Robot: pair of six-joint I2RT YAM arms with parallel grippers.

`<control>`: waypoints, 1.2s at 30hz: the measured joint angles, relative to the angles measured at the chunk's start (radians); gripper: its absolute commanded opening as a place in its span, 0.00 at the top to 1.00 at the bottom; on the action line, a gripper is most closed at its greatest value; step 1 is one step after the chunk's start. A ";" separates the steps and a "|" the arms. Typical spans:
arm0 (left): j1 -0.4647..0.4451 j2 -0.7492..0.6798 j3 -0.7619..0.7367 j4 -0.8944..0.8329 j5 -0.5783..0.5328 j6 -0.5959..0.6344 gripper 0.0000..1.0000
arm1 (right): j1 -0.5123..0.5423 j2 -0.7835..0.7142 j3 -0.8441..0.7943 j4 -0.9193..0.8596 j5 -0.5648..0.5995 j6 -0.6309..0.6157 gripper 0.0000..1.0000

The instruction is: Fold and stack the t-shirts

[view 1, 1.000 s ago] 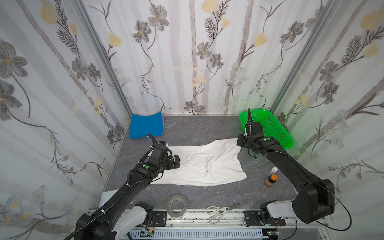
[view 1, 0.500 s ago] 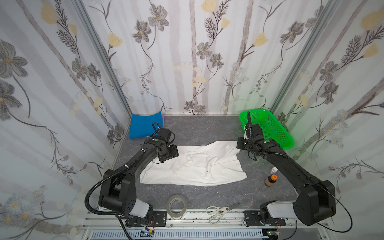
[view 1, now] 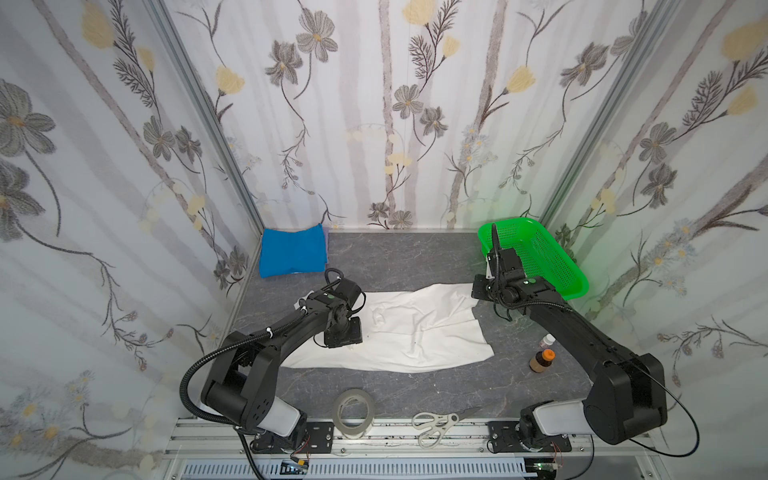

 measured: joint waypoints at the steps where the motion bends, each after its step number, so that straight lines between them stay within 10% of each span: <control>1: -0.004 0.005 -0.007 0.014 -0.005 0.001 0.46 | 0.000 0.000 0.000 0.000 0.000 0.000 1.00; 12: -0.008 0.089 0.014 0.094 -0.086 0.013 1.00 | -0.001 0.000 0.000 0.000 0.002 0.000 1.00; 23: 0.080 0.017 0.314 -0.093 -0.190 0.142 1.00 | -0.026 0.060 0.115 -0.003 -0.001 -0.020 1.00; 36: 0.331 0.469 1.064 -0.207 0.019 0.381 1.00 | -0.098 0.363 0.442 -0.046 -0.077 -0.075 1.00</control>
